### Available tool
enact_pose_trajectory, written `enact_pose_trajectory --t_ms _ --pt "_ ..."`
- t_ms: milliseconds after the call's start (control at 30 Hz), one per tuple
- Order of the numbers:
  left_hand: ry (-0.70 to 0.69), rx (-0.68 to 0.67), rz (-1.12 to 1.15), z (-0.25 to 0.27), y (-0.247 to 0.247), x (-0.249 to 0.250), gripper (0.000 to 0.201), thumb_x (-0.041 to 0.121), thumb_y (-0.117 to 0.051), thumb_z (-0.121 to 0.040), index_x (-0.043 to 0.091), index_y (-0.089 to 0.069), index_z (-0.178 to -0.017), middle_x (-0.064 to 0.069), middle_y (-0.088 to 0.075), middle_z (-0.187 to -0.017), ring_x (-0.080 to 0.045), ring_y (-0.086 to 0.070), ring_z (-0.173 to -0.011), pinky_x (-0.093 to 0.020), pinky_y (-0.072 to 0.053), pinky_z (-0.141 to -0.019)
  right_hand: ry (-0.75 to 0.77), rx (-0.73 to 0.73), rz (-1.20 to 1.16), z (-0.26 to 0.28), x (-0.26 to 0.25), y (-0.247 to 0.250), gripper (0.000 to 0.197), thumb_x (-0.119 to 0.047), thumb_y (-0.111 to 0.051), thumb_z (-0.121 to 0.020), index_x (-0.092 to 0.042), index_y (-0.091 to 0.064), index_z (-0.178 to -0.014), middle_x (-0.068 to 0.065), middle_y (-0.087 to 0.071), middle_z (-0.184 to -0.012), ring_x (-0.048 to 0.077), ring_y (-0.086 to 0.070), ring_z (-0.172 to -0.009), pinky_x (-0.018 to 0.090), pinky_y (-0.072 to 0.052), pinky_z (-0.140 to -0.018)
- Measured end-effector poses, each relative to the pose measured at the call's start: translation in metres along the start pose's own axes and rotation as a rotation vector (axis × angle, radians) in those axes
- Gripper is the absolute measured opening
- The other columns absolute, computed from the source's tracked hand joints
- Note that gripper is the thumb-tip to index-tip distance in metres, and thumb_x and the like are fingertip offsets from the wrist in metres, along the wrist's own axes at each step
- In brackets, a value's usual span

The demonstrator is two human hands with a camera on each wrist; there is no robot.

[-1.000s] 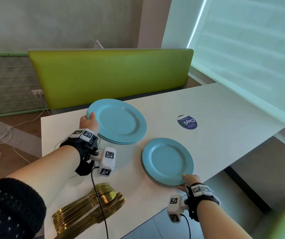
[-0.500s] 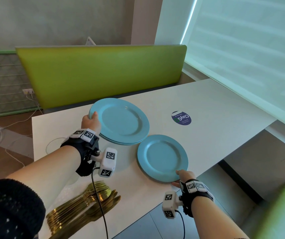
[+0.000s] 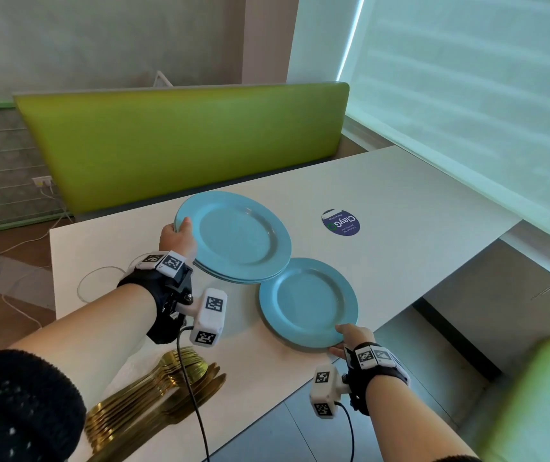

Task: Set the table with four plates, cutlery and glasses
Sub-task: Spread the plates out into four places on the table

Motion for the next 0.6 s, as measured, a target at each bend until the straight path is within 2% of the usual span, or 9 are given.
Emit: enact_pose_trajectory --t_ms 67,167,300,400,533,600 --pt "-0.001 -0.007 -0.001 0.002 -0.002 -0.001 0.045 0.033 -0.042 -0.097 0.001 -0.05 -0.127 -0.02 -0.058 -0.126 -0.035 -0.057 -0.113 -0.038 -0.045 -0.093 0.001 0.005 -0.002 0.0 0.001 0.003 0.008 -0.005 -0.061 -0.083 0.0 -0.055 -0.082 0.023 -0.065 -0.087 0.041 -0.067 -0.091 0.053 -0.054 -0.086" --pt "0.003 -0.014 -0.006 0.006 -0.005 -0.003 0.045 0.033 -0.042 -0.097 0.001 -0.049 -0.127 -0.02 -0.058 -0.126 -0.036 -0.057 -0.113 -0.039 -0.045 -0.094 0.017 -0.015 -0.005 -0.004 0.003 0.006 0.016 -0.007 -0.063 -0.081 -0.001 -0.056 -0.094 0.025 -0.067 -0.1 0.04 -0.068 -0.091 0.051 -0.055 -0.085" --pt "0.003 -0.023 -0.004 0.01 -0.01 -0.006 0.045 0.033 -0.043 -0.097 0.0 -0.049 -0.127 -0.021 -0.058 -0.125 -0.036 -0.057 -0.113 -0.04 -0.045 -0.095 0.028 -0.037 0.003 -0.005 0.003 0.005 0.019 -0.007 -0.064 -0.081 -0.001 -0.056 -0.097 0.025 -0.067 -0.104 0.04 -0.067 -0.093 0.051 -0.054 -0.087" --pt "0.004 -0.025 0.001 0.011 -0.012 -0.007 0.045 0.033 -0.043 -0.097 0.0 -0.05 -0.126 -0.021 -0.058 -0.125 -0.037 -0.057 -0.113 -0.041 -0.046 -0.097 0.031 -0.043 0.006 -0.009 0.003 0.005 0.028 -0.007 -0.065 -0.08 0.003 -0.058 -0.105 0.025 -0.067 -0.105 0.039 -0.067 -0.094 0.05 -0.054 -0.088" --pt "0.014 -0.026 -0.004 0.014 -0.012 -0.008 0.045 0.034 -0.042 -0.097 0.001 -0.049 -0.127 -0.02 -0.058 -0.125 -0.036 -0.057 -0.113 -0.041 -0.045 -0.097 0.027 -0.052 0.008 0.001 -0.001 0.003 0.03 -0.008 -0.064 -0.082 0.004 -0.057 -0.109 0.024 -0.067 -0.102 0.038 -0.068 -0.091 0.049 -0.055 -0.087" --pt "0.021 -0.029 0.006 0.014 -0.012 -0.009 0.045 0.035 -0.042 -0.097 0.002 -0.049 -0.127 -0.019 -0.058 -0.125 -0.036 -0.057 -0.113 -0.042 -0.046 -0.098 0.024 -0.067 0.01 0.008 -0.005 0.001 0.024 -0.006 -0.061 -0.086 0.003 -0.055 -0.107 0.023 -0.066 -0.091 0.037 -0.067 -0.085 0.048 -0.056 -0.083"
Point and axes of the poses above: each hand's wrist, its own z-axis away from the middle knuckle, its own y-axis out of the back of the hand, x = y × z, the point moved 7 cm from there along -z, towards the middle knuckle
